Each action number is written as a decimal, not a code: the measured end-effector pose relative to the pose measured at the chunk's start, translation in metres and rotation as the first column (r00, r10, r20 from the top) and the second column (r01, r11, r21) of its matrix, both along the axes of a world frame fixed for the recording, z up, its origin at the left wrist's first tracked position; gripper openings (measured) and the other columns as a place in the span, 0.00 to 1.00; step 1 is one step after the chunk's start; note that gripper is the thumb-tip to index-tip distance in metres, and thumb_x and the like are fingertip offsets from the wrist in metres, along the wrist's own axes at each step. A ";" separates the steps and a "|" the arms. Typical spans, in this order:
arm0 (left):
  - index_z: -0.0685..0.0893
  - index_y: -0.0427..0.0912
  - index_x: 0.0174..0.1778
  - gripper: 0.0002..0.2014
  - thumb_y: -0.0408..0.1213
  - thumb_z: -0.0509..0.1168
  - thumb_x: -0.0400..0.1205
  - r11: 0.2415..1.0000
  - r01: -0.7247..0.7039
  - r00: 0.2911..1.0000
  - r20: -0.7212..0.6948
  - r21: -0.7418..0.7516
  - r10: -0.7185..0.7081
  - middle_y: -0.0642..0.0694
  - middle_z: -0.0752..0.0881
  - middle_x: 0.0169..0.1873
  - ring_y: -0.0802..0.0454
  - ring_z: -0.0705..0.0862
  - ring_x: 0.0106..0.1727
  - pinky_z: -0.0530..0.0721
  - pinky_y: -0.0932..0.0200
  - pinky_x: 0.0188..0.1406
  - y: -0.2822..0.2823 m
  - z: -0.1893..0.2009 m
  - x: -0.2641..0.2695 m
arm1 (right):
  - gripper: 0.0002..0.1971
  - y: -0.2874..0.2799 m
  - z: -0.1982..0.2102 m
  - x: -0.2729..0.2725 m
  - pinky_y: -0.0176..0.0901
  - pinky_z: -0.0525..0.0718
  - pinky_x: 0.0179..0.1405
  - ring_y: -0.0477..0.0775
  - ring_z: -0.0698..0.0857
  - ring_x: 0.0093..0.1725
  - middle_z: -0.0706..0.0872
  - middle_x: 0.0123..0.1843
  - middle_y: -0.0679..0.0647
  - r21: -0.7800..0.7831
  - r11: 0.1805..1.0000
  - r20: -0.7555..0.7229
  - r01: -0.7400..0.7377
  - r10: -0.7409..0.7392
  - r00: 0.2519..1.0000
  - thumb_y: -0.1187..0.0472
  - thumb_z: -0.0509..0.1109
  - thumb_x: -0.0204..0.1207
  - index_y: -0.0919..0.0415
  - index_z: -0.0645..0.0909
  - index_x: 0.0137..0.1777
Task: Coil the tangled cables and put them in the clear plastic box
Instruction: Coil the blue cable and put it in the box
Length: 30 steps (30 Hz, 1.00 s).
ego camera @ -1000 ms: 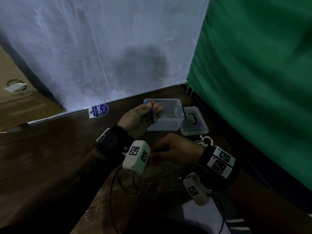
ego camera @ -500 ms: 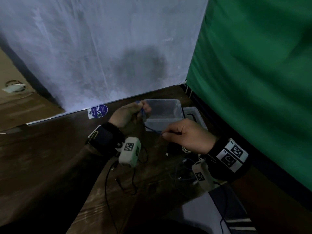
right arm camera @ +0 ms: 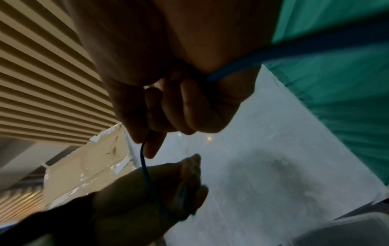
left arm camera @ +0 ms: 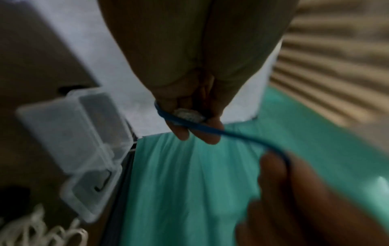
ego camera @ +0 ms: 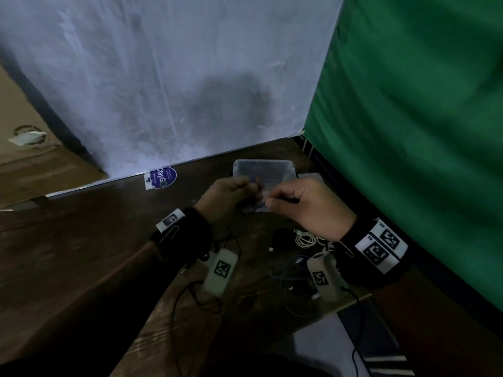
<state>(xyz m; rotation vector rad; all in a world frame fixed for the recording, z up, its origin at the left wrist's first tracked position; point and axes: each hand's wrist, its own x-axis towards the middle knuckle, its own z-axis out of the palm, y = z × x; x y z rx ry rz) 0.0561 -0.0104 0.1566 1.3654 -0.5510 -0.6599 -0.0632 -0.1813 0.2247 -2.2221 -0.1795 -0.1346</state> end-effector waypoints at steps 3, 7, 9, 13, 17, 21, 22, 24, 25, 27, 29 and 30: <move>0.78 0.33 0.57 0.09 0.30 0.60 0.82 0.950 -0.114 0.938 -0.347 -0.291 0.006 0.40 0.82 0.44 0.46 0.83 0.48 0.82 0.51 0.55 0.002 -0.001 0.017 | 0.05 0.011 0.003 -0.006 0.32 0.83 0.44 0.41 0.88 0.44 0.92 0.43 0.46 -0.084 0.991 -0.103 -0.100 0.091 0.991 0.59 0.74 0.78 0.55 0.91 0.49; 0.80 0.35 0.57 0.08 0.28 0.59 0.84 0.931 -0.153 0.918 -0.397 -0.331 0.010 0.41 0.86 0.45 0.46 0.86 0.52 0.82 0.51 0.61 -0.003 0.003 0.016 | 0.06 0.016 0.001 -0.008 0.25 0.82 0.44 0.40 0.88 0.47 0.92 0.46 0.46 -0.093 0.987 -0.130 -0.129 0.116 0.985 0.60 0.74 0.78 0.56 0.91 0.51; 0.81 0.31 0.58 0.10 0.27 0.60 0.83 0.945 -0.169 0.926 -0.373 -0.281 0.055 0.37 0.87 0.48 0.41 0.86 0.54 0.82 0.47 0.62 -0.004 0.002 0.010 | 0.05 0.012 0.002 -0.006 0.35 0.85 0.47 0.41 0.89 0.46 0.92 0.45 0.46 -0.048 0.996 -0.072 -0.080 0.077 0.994 0.60 0.74 0.78 0.55 0.91 0.50; 0.88 0.37 0.51 0.09 0.30 0.63 0.83 0.997 -0.068 0.995 -0.075 -0.030 0.065 0.36 0.88 0.48 0.41 0.87 0.49 0.84 0.48 0.50 -0.001 0.008 -0.001 | 0.05 -0.003 0.007 0.001 0.28 0.79 0.37 0.36 0.86 0.38 0.88 0.36 0.36 -0.022 0.999 0.090 0.040 -0.038 0.995 0.64 0.72 0.80 0.59 0.90 0.47; 0.87 0.38 0.52 0.12 0.36 0.57 0.87 0.986 0.073 0.996 0.039 0.152 -0.080 0.43 0.87 0.38 0.48 0.83 0.37 0.82 0.58 0.35 -0.004 0.022 -0.021 | 0.05 -0.014 0.006 0.007 0.43 0.85 0.40 0.43 0.87 0.38 0.89 0.37 0.46 0.011 0.987 0.189 0.158 -0.157 0.969 0.62 0.73 0.79 0.56 0.90 0.44; 0.83 0.32 0.51 0.15 0.33 0.52 0.88 0.980 0.191 0.966 -0.192 0.063 -0.176 0.45 0.83 0.32 0.51 0.80 0.33 0.80 0.63 0.30 -0.002 0.035 -0.034 | 0.03 -0.021 -0.005 0.014 0.52 0.88 0.47 0.46 0.89 0.42 0.91 0.41 0.47 0.112 0.968 0.159 0.226 -0.242 0.957 0.61 0.75 0.77 0.54 0.89 0.45; 0.83 0.32 0.50 0.14 0.32 0.53 0.87 0.976 0.214 0.957 -0.209 0.046 -0.200 0.46 0.82 0.31 0.52 0.80 0.32 0.79 0.63 0.30 0.001 0.039 -0.035 | 0.03 -0.022 -0.010 0.016 0.51 0.88 0.50 0.47 0.89 0.45 0.91 0.43 0.48 0.148 0.961 0.138 0.233 -0.253 0.958 0.61 0.74 0.78 0.55 0.90 0.46; 0.82 0.33 0.52 0.11 0.32 0.55 0.86 0.966 0.258 0.928 -0.269 -0.032 -0.257 0.45 0.80 0.32 0.52 0.78 0.33 0.77 0.61 0.31 0.007 0.048 -0.032 | 0.05 -0.020 -0.017 0.019 0.45 0.86 0.52 0.45 0.89 0.50 0.92 0.47 0.46 0.203 0.951 0.083 0.232 -0.253 0.964 0.60 0.72 0.81 0.56 0.90 0.51; 0.81 0.33 0.54 0.11 0.33 0.55 0.86 0.953 0.284 0.904 -0.303 -0.103 -0.302 0.45 0.78 0.34 0.51 0.76 0.34 0.76 0.59 0.33 0.009 0.051 -0.031 | 0.08 -0.018 -0.022 0.020 0.39 0.84 0.50 0.41 0.88 0.48 0.91 0.46 0.43 0.234 0.944 0.045 0.233 -0.250 0.967 0.60 0.70 0.82 0.57 0.90 0.54; 0.78 0.34 0.56 0.11 0.32 0.53 0.85 0.913 0.313 0.851 -0.349 -0.262 -0.392 0.45 0.74 0.36 0.52 0.74 0.35 0.75 0.57 0.39 0.012 0.057 -0.027 | 0.10 -0.012 -0.031 0.020 0.33 0.81 0.44 0.36 0.87 0.40 0.90 0.39 0.37 0.266 0.934 -0.039 0.239 -0.238 0.971 0.58 0.66 0.84 0.57 0.89 0.57; 0.77 0.36 0.55 0.12 0.32 0.49 0.86 0.876 0.274 0.822 -0.375 -0.397 -0.428 0.48 0.71 0.36 0.54 0.74 0.36 0.78 0.57 0.44 0.012 0.060 -0.026 | 0.10 -0.002 -0.044 0.018 0.44 0.84 0.45 0.44 0.87 0.40 0.90 0.40 0.47 0.248 0.943 -0.119 0.223 -0.199 0.973 0.55 0.65 0.85 0.52 0.88 0.57; 0.77 0.38 0.54 0.12 0.32 0.49 0.86 0.865 0.231 0.822 -0.387 -0.445 -0.418 0.48 0.71 0.37 0.55 0.74 0.37 0.79 0.58 0.45 0.012 0.059 -0.024 | 0.10 0.005 -0.049 0.015 0.50 0.85 0.45 0.48 0.87 0.40 0.90 0.42 0.53 0.224 0.953 -0.154 0.204 -0.172 0.973 0.56 0.64 0.86 0.50 0.87 0.57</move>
